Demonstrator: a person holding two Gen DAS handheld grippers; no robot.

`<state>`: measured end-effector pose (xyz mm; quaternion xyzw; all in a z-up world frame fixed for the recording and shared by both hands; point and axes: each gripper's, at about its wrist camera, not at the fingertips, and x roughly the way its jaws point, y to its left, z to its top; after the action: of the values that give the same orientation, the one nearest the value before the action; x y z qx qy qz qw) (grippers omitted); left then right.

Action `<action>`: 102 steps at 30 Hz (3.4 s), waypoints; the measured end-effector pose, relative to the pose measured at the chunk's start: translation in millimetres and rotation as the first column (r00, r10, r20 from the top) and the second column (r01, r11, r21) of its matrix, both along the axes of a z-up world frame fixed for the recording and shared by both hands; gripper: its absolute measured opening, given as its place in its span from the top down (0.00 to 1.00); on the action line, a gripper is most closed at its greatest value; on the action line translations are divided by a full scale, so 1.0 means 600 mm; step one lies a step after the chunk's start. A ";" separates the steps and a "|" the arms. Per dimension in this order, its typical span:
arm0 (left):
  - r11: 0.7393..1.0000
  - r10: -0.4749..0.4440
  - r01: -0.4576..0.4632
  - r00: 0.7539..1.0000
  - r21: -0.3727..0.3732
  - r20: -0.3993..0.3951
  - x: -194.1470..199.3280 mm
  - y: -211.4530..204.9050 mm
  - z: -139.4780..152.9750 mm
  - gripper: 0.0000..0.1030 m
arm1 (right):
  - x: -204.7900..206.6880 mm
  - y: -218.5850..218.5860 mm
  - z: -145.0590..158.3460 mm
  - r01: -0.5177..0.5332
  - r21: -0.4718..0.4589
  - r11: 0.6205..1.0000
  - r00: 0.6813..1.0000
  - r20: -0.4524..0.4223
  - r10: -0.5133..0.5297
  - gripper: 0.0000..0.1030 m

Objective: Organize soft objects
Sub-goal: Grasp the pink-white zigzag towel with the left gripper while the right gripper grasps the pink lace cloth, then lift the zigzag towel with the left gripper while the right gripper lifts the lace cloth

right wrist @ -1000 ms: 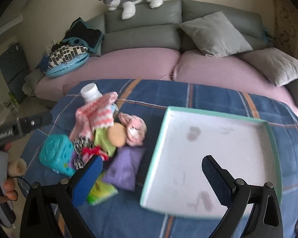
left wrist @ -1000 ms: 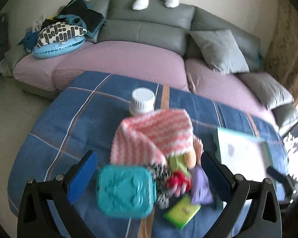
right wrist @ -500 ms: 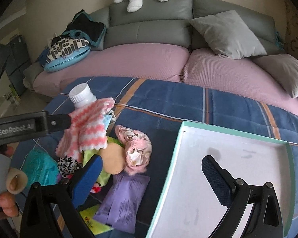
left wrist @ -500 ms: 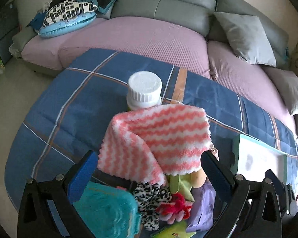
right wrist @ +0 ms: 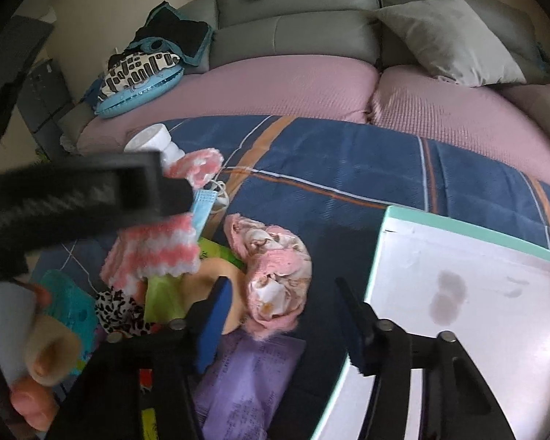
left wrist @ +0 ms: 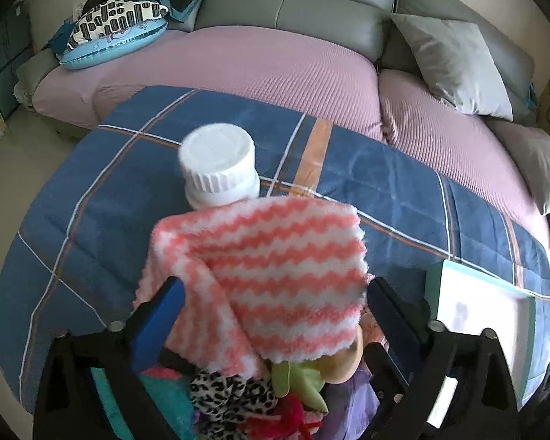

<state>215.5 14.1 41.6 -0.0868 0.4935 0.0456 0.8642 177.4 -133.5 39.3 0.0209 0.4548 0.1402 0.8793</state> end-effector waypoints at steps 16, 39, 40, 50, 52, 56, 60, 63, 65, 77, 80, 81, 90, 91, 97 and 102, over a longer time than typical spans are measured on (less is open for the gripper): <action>0.997 0.026 -0.027 1.000 -0.072 -0.005 -0.004 0.024 -0.033 0.75 | 0.007 0.009 -0.024 -0.027 0.054 0.998 0.999 -0.031 0.028 0.87; 0.984 0.085 -0.063 0.988 -0.164 0.131 -0.044 0.078 0.011 0.93 | -0.004 -0.004 -0.008 -0.020 0.110 0.994 1.000 0.009 0.019 0.96; 0.983 0.089 -0.065 0.986 -0.172 0.138 -0.046 0.080 0.013 0.93 | -0.005 -0.005 -0.006 -0.018 0.114 0.993 1.000 0.011 0.016 0.96; 0.979 0.104 -0.072 0.981 -0.188 0.166 -0.045 0.089 0.024 0.93 | -0.007 -0.013 -0.003 -0.013 0.130 0.991 1.000 0.012 0.012 0.96; 0.980 0.100 -0.068 0.980 -0.185 0.170 -0.045 0.088 0.024 0.93 | -0.005 -0.015 -0.005 -0.012 0.132 0.991 1.000 0.006 0.011 0.96; 0.979 0.094 -0.059 0.979 -0.194 0.178 -0.046 0.089 0.027 0.88 | -0.003 -0.018 -0.008 -0.012 0.137 0.991 1.000 0.003 0.012 0.96; 0.984 0.088 -0.053 0.975 -0.172 0.204 -0.050 0.088 0.037 0.87 | -0.002 -0.019 -0.009 -0.012 0.140 0.990 1.000 0.001 0.012 0.96; 0.987 0.088 -0.061 0.978 -0.149 0.187 -0.045 0.087 0.029 0.87 | -0.001 -0.022 -0.010 -0.010 0.142 0.990 1.000 -0.003 0.011 0.96; 0.985 0.089 -0.062 0.982 -0.161 0.169 -0.040 0.088 0.018 0.87 | 0.000 -0.023 -0.011 -0.010 0.144 0.990 1.000 -0.006 0.011 0.96; 0.980 0.090 -0.037 0.960 -0.197 0.266 -0.064 0.093 0.051 0.95 | -0.008 -0.029 0.007 -0.017 0.190 0.982 0.999 0.038 0.010 0.98; 0.979 0.097 -0.041 0.954 -0.199 0.284 -0.071 0.099 0.063 0.95 | -0.010 -0.031 0.014 -0.015 0.202 0.979 0.999 0.048 0.005 0.98; 0.979 0.099 -0.041 0.952 -0.200 0.289 -0.072 0.099 0.066 0.95 | -0.010 -0.032 0.017 -0.016 0.209 0.978 0.999 0.051 0.005 0.98; 0.981 0.104 -0.029 0.915 -0.193 0.391 -0.105 0.109 0.127 0.95 | -0.023 -0.041 0.054 -0.024 0.240 0.971 0.994 0.110 -0.003 0.98; 0.981 0.103 -0.027 0.911 -0.191 0.400 -0.108 0.109 0.136 0.95 | -0.025 -0.043 0.059 -0.023 0.245 0.969 0.993 0.118 -0.006 0.98; 0.987 0.067 0.007 0.894 -0.163 0.442 -0.125 0.093 0.180 0.95 | -0.048 -0.066 0.104 -0.010 0.266 0.964 0.983 0.179 -0.039 0.98; 0.992 0.025 0.037 0.870 -0.117 0.493 -0.142 0.075 0.235 0.95 | -0.072 -0.094 0.140 0.014 0.275 0.961 0.971 0.226 -0.079 0.98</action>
<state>130.5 59.2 182.5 -0.1468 0.2587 -0.0111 0.9547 133.9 -189.9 123.4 0.1351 0.3233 0.1818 0.9188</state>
